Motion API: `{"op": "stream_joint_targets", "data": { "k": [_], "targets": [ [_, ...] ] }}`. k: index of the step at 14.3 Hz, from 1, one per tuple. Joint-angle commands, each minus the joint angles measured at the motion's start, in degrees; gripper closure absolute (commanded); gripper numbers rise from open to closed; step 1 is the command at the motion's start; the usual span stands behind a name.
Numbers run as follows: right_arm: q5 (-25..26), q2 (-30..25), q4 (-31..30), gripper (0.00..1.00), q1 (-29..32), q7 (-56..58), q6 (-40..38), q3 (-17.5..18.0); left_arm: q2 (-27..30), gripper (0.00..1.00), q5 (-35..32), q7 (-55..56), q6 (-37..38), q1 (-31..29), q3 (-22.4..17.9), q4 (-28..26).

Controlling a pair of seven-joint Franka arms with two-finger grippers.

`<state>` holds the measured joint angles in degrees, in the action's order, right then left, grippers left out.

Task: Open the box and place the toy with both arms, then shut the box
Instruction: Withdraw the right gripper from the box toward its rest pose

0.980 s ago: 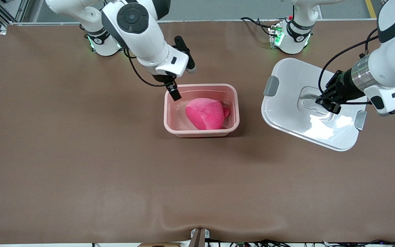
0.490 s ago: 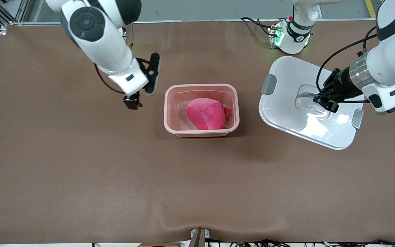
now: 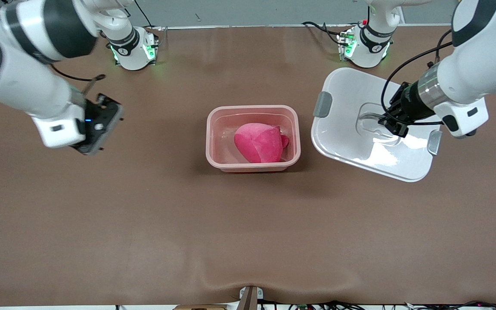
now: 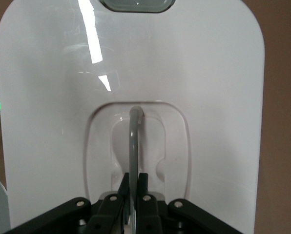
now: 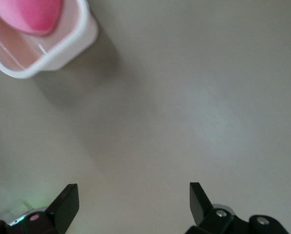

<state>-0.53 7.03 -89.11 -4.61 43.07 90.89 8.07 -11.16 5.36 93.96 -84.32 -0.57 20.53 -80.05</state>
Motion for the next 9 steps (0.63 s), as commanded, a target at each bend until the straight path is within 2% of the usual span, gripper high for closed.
{"op": "stream_joint_targets", "data": {
  "k": [1, 4, 7, 9],
  "targets": [
    [1.94, -5.52, -4.13, 0.00, 2.92, -11.11, -0.80, -0.16, -0.87, 1.00, 0.35, 4.11, -1.81, 3.11, 0.39, -0.02],
    [2.12, -5.62, -3.88, 0.00, 3.64, -23.52, -2.65, -1.73, -2.72, 1.00, -0.18, 9.20, -3.65, 6.54, 0.39, -0.02],
    [1.41, -5.79, -3.01, 0.00, 4.34, -25.32, -1.86, -4.72, -4.30, 1.00, -1.67, 13.86, -5.23, 9.71, 0.39, -0.02],
    [1.50, -5.97, -2.74, 0.00, 6.80, -27.41, -0.11, -5.25, -5.44, 1.00, -1.85, 16.59, -7.08, 11.47, 0.30, -0.10]
  ]
}}
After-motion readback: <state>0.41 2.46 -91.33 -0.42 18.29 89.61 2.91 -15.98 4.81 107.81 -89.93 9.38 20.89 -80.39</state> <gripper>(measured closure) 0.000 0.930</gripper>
